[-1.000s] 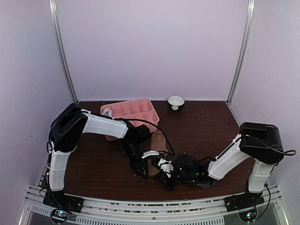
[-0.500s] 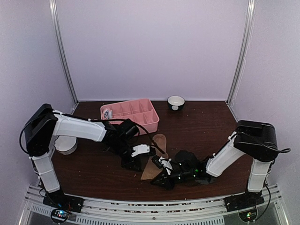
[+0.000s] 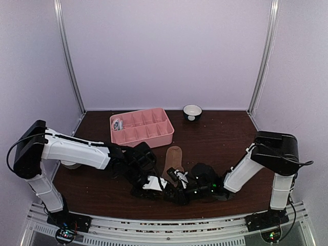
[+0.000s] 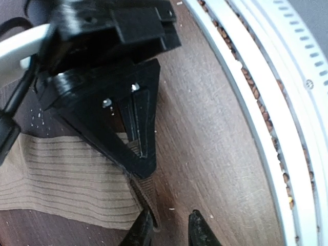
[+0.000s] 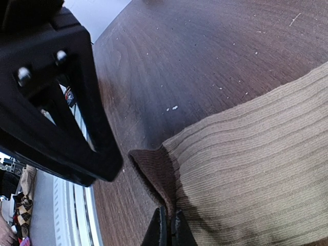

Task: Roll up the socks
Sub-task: Roll the sock at the center of the board.

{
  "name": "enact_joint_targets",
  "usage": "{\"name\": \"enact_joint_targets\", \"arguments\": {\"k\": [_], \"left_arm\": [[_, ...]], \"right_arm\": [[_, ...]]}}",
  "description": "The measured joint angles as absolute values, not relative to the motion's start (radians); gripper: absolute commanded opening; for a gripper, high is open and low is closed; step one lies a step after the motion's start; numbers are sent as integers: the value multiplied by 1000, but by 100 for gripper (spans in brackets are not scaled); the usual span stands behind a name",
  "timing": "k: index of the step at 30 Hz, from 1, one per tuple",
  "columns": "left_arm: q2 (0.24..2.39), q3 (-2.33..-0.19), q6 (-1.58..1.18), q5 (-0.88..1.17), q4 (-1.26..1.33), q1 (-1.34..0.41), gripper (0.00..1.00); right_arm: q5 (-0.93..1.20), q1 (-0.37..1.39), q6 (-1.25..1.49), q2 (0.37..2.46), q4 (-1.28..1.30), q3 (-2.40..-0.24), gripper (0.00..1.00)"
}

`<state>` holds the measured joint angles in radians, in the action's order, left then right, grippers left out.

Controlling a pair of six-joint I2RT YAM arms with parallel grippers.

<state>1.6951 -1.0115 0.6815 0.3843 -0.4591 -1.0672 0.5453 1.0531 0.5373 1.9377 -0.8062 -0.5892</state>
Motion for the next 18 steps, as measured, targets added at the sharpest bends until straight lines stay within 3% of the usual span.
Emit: {"name": "enact_joint_targets", "arguments": {"k": [18], "left_arm": [[1761,-989,751,275,-389,-1081,25]], "right_arm": [[584,1032,588,1952,-808,-589,0]]}}
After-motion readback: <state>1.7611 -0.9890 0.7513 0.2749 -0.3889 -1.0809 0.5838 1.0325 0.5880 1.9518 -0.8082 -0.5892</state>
